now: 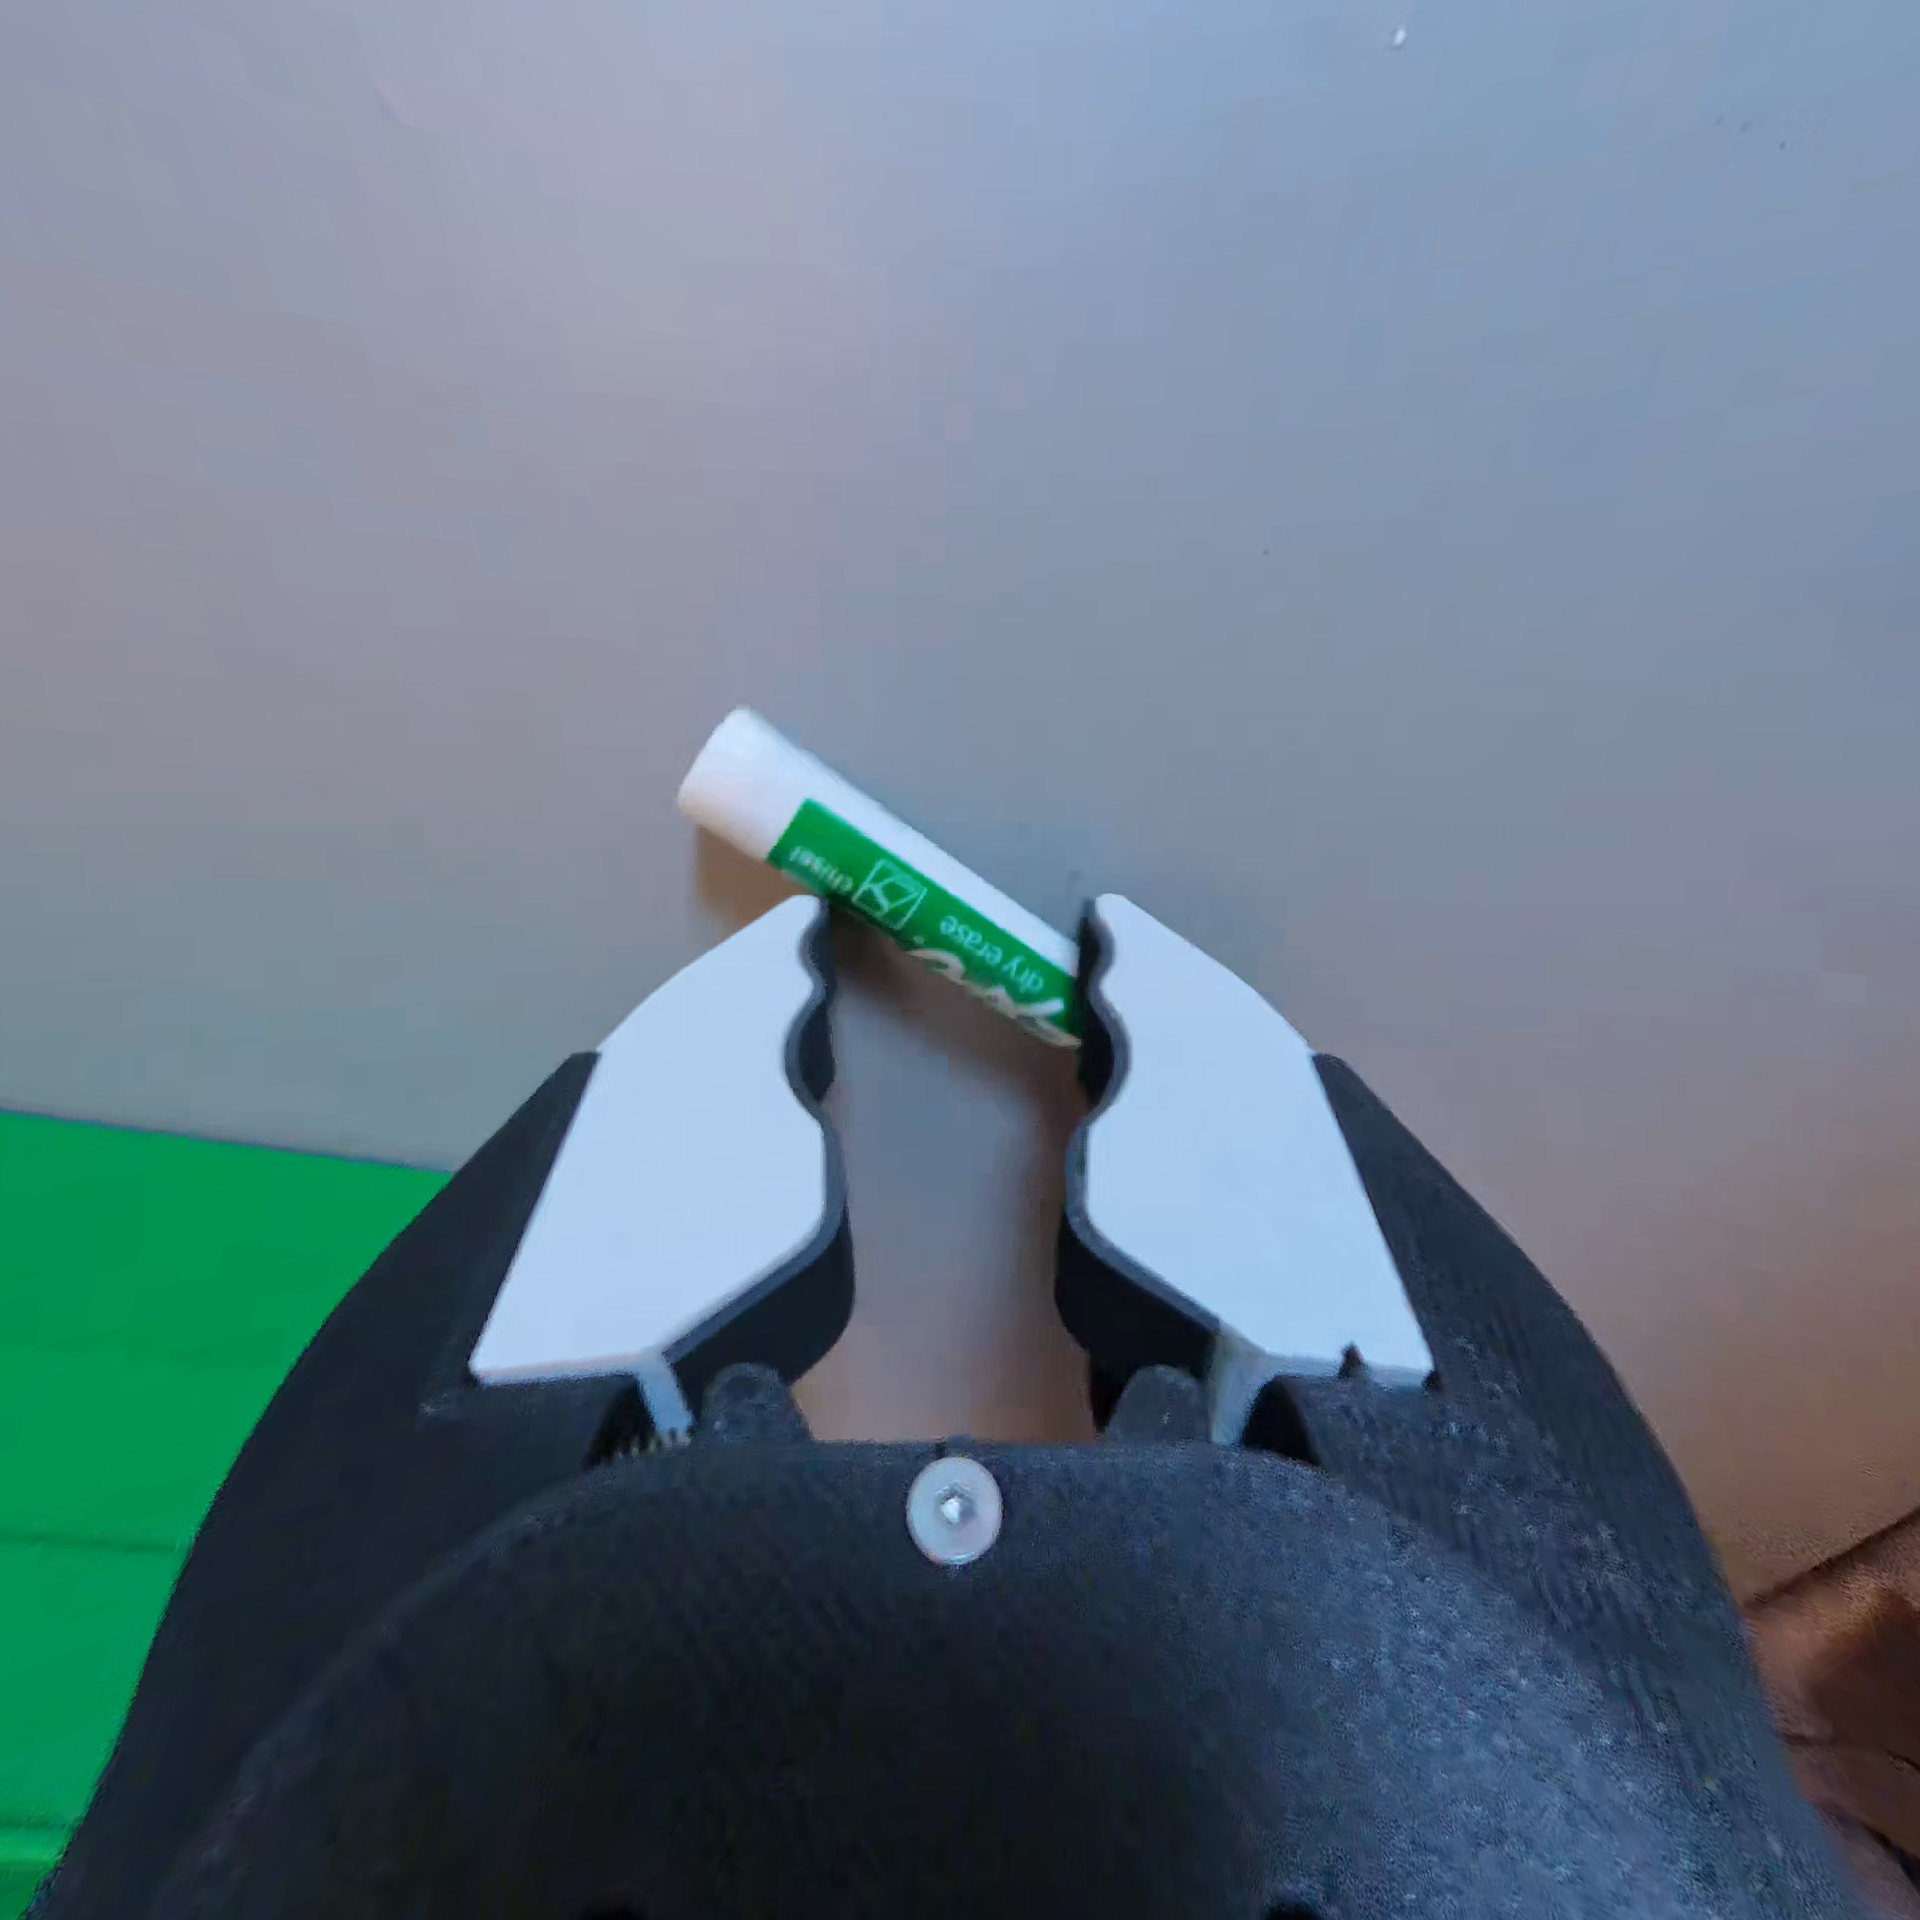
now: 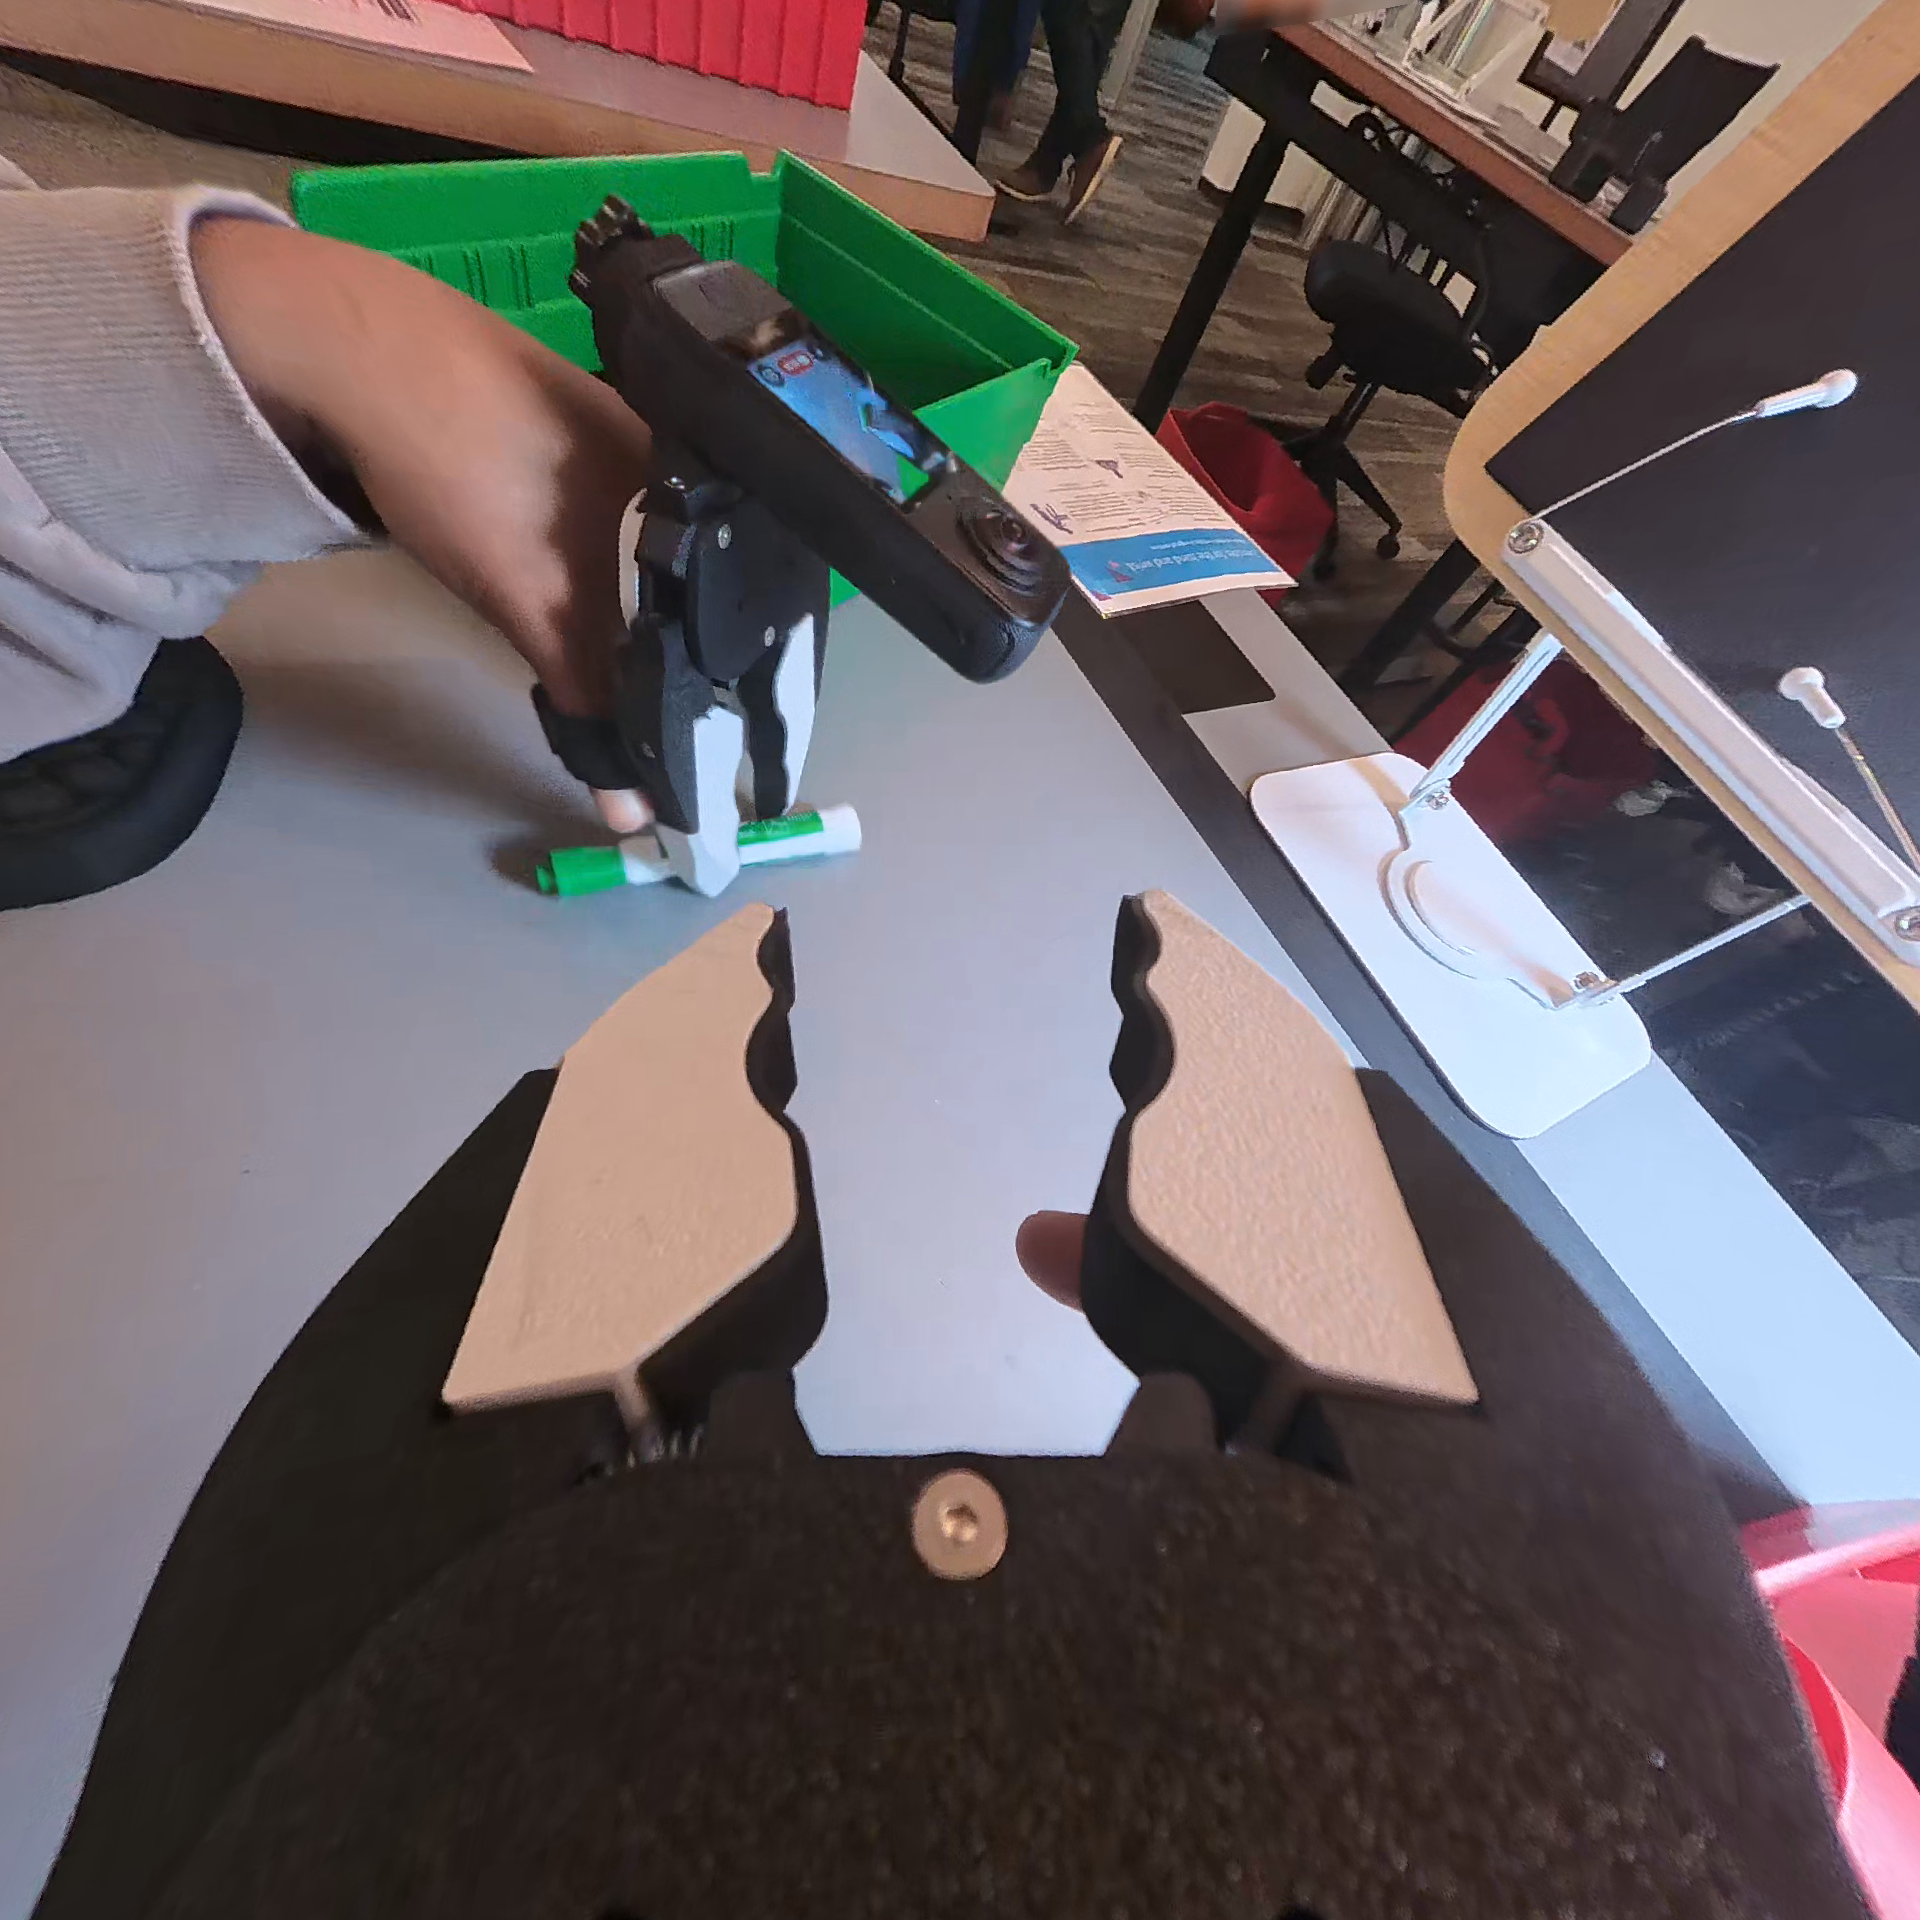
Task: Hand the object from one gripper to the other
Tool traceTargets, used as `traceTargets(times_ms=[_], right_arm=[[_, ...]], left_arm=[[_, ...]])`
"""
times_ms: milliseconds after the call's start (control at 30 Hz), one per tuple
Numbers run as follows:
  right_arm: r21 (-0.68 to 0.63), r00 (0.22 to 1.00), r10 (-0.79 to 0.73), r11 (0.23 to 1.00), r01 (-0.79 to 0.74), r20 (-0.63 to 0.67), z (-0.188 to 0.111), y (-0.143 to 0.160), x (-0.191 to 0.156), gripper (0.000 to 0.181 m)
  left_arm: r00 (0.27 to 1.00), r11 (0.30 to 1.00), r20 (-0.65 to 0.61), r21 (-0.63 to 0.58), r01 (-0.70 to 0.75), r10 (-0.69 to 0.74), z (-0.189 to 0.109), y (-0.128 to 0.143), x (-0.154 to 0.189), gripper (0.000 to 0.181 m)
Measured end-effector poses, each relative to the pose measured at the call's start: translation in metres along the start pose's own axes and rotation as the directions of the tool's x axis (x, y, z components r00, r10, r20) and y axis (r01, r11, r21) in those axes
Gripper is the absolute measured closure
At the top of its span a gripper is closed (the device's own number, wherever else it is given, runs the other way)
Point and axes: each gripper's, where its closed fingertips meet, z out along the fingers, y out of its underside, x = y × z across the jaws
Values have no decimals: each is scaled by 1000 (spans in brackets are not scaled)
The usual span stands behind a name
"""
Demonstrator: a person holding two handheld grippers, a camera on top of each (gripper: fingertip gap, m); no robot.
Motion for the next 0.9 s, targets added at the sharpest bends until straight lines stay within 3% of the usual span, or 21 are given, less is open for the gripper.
traceTargets(times_ms=[67,167,267,333,433,533,600,633,667,767,900], right_arm=[[-1,1000,-5,1000,5,-7,0,0,0,123],[7,1000,-18,1000,18,-9,-2,-1,2,124],[37,1000,-12,999,12,-2,-8,-5,6,123],[107,997,54,993,-59,47,-14,-14,8,123],[226,980,140,959,-169,142,-23,-29,7,121],[264,963,157,940,-214,221,-24,-36,-4,118],[294,961,142,932,-211,240,-24,-42,-11,136],[310,965,115,932,-186,235,-26,-44,-13,155],[320,977,86,936,-147,196,-27,-45,-11,163],[273,994,33,960,-61,103,-34,-42,3,163],[221,990,81,974,-54,-116,-70,-33,63,163]], left_arm=[[998,998,5,19,-64,64,2,-7,3,155],[976,972,23,81,-219,217,0,-22,13,160],[959,884,21,384,-268,282,-35,-64,34,161],[952,742,-34,635,-215,305,-80,-92,56,162],[916,408,-80,908,-96,394,-157,-112,93,162],[896,180,-115,983,40,429,-206,-115,115,161],[893,87,-114,993,84,436,-221,-115,123,162],[897,70,-106,994,84,430,-223,-115,125,162],[898,62,-97,995,78,430,-224,-115,126,161],[912,43,-79,997,68,403,-229,-112,116,160],[933,22,-120,993,120,339,-251,-100,84,144]])
